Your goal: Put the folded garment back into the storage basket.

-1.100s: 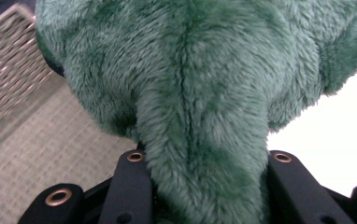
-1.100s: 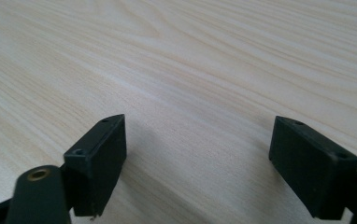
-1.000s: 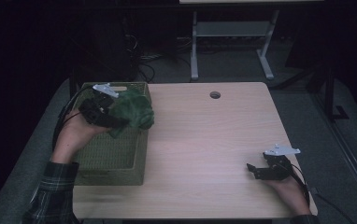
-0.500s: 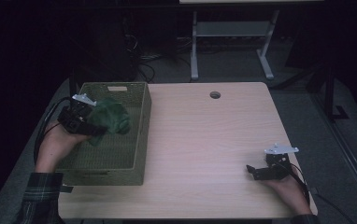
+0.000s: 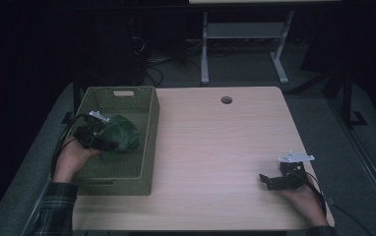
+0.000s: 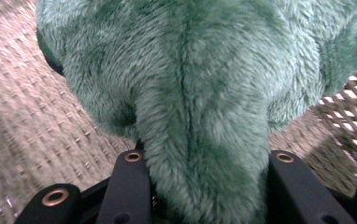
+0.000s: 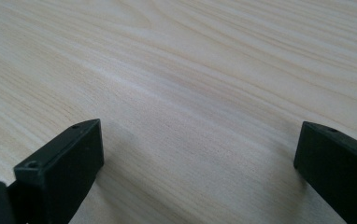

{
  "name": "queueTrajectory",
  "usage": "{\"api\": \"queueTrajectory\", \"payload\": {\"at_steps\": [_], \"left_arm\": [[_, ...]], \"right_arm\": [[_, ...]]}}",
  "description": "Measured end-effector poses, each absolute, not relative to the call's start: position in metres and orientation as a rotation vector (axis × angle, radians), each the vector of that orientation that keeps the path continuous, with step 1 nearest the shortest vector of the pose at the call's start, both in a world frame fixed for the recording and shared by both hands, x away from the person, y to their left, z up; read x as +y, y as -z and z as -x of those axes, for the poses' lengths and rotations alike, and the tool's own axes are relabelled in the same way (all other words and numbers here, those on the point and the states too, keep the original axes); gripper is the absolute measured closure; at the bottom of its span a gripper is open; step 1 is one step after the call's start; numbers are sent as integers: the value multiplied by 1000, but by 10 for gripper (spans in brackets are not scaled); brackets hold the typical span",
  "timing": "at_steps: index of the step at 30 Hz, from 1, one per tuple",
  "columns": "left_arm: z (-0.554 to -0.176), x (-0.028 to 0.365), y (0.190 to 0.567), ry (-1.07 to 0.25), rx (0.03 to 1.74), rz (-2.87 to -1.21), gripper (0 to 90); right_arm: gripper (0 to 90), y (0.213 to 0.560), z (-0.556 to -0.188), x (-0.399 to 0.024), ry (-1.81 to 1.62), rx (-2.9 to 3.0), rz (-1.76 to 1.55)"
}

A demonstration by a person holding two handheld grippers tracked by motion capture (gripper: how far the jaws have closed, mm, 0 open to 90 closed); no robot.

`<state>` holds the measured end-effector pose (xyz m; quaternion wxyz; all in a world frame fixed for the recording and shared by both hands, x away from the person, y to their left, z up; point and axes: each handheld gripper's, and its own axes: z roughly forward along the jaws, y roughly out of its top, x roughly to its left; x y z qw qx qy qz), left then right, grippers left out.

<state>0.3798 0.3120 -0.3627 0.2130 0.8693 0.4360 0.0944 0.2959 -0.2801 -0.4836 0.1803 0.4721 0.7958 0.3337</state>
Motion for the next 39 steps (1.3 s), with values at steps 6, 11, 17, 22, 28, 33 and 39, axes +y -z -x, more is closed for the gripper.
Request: {"api": "queueTrajectory", "payload": {"at_steps": [6, 11, 17, 22, 28, 33, 39], "left_arm": [[-389, 314, 385, -244, 1215, -2423, 638], [-393, 317, 407, -211, 1234, -2446, 626], [-393, 319, 410, -229, 1237, -2453, 529], [-392, 321, 408, -263, 1234, -2419, 337], [-386, 326, 393, -325, 1237, -2377, 201], [-381, 329, 371, -367, 1220, -2307, 171], [-372, 317, 349, -376, 1176, -2227, 166]], "right_arm": [[13, 484, -296, -280, -943, 2249, -1334], [13, 484, -296, -280, -944, 2250, -1331], [13, 484, -296, -280, -945, 2251, -1329], [13, 484, -296, -280, -946, 2253, -1328], [13, 484, -296, -280, -945, 2253, -1329], [13, 484, -296, -280, -945, 2253, -1329], [13, 484, -296, -280, -945, 2254, -1328]]}}
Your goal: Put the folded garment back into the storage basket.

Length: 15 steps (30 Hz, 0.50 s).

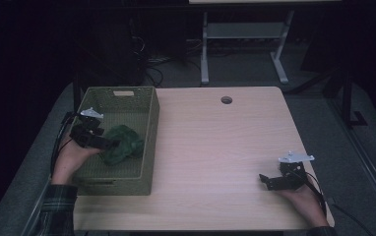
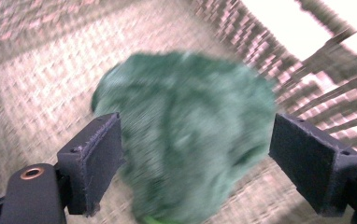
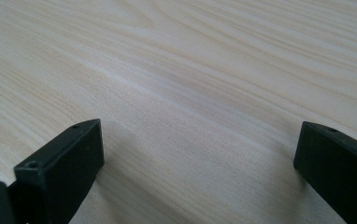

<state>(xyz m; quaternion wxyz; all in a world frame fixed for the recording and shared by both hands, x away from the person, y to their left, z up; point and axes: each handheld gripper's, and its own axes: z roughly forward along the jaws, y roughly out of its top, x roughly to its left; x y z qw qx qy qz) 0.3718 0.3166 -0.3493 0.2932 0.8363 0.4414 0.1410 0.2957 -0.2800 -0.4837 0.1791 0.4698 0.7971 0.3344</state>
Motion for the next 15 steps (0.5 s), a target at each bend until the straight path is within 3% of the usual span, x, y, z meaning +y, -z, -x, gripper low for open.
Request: {"api": "queueTrajectory", "payload": {"at_steps": [15], "left_arm": [[-356, 250, 321, -362, 996, -2147, 166]], "right_arm": [[13, 484, -296, -280, -946, 2253, -1328]]}}
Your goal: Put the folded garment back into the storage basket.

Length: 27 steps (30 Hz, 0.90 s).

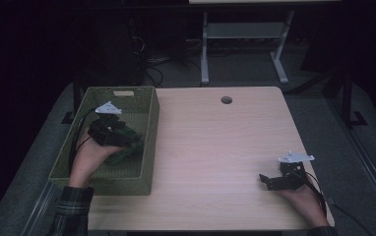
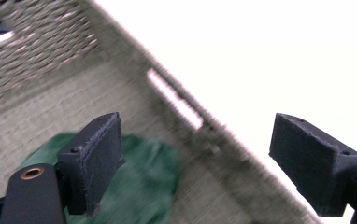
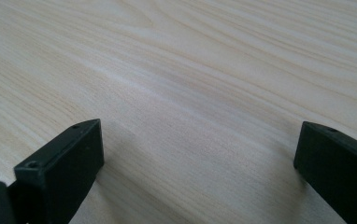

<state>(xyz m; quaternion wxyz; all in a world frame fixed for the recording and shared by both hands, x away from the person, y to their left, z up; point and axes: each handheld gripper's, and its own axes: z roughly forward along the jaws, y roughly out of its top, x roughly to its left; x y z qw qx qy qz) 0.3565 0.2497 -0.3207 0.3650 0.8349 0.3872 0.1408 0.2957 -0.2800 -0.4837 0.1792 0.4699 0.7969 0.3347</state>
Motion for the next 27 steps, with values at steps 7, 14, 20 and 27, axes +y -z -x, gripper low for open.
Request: {"api": "queueTrajectory", "payload": {"at_steps": [7, 14, 20, 27], "left_arm": [[-353, 208, 317, -348, 919, -2137, 166], [-347, 166, 322, -326, 852, -2137, 167], [-340, 135, 334, -322, 804, -2122, 167], [-334, 108, 353, -303, 760, -2139, 166]], "right_arm": [[13, 484, -296, -280, -946, 2253, -1329], [13, 484, -296, -280, -947, 2252, -1329], [13, 484, -296, -280, -946, 2253, -1329], [13, 484, -296, -280, -947, 2253, -1329]]}}
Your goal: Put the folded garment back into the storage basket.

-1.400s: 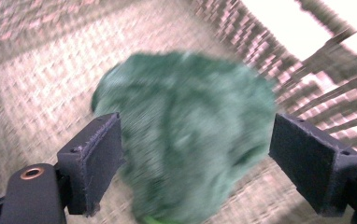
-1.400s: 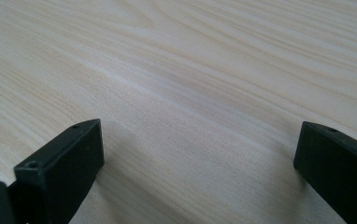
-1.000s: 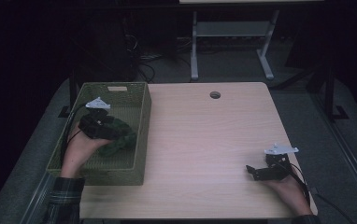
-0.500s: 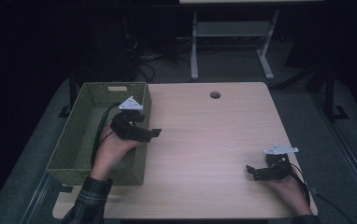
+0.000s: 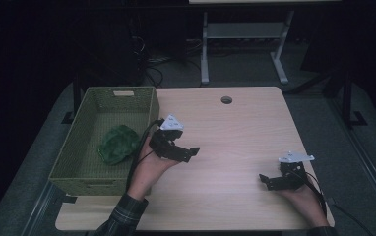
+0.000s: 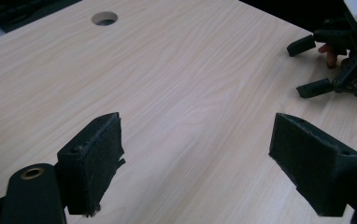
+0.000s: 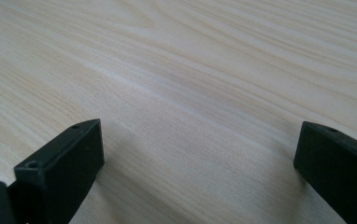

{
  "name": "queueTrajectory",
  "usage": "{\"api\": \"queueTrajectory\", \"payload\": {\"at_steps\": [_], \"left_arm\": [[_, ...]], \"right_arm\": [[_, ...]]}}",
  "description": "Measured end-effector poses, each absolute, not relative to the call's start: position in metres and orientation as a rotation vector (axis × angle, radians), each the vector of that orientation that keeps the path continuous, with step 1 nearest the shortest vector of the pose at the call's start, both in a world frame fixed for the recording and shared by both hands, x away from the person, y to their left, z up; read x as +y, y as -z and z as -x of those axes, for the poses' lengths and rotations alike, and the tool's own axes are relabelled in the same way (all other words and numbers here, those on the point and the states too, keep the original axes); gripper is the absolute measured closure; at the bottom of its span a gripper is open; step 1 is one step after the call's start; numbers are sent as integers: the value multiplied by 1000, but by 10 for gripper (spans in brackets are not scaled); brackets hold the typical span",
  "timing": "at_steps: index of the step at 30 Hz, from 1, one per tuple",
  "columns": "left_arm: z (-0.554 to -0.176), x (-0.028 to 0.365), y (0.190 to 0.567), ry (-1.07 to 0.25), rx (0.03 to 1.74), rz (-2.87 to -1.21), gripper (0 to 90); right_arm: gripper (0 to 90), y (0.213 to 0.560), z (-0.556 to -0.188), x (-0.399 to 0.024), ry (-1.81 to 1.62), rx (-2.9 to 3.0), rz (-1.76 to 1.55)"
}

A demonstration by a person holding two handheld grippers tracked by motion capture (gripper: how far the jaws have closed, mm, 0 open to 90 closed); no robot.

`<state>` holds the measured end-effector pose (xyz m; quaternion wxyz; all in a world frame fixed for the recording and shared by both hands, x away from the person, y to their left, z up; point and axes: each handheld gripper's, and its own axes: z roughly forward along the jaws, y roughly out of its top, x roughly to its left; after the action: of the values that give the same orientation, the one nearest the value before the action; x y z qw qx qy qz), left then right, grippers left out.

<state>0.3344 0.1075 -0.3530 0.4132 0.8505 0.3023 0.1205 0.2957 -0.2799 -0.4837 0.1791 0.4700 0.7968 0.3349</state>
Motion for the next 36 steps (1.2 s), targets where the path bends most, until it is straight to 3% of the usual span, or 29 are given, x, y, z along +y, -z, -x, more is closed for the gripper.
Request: {"api": "queueTrajectory", "payload": {"at_steps": [13, 36], "left_arm": [[-330, 82, 405, -278, 724, -2195, 154], [-336, 87, 472, -326, 752, -2255, 135]], "right_arm": [[13, 484, -296, -280, -946, 2253, -1329], [13, 484, -296, -280, -946, 2253, -1329]]}}
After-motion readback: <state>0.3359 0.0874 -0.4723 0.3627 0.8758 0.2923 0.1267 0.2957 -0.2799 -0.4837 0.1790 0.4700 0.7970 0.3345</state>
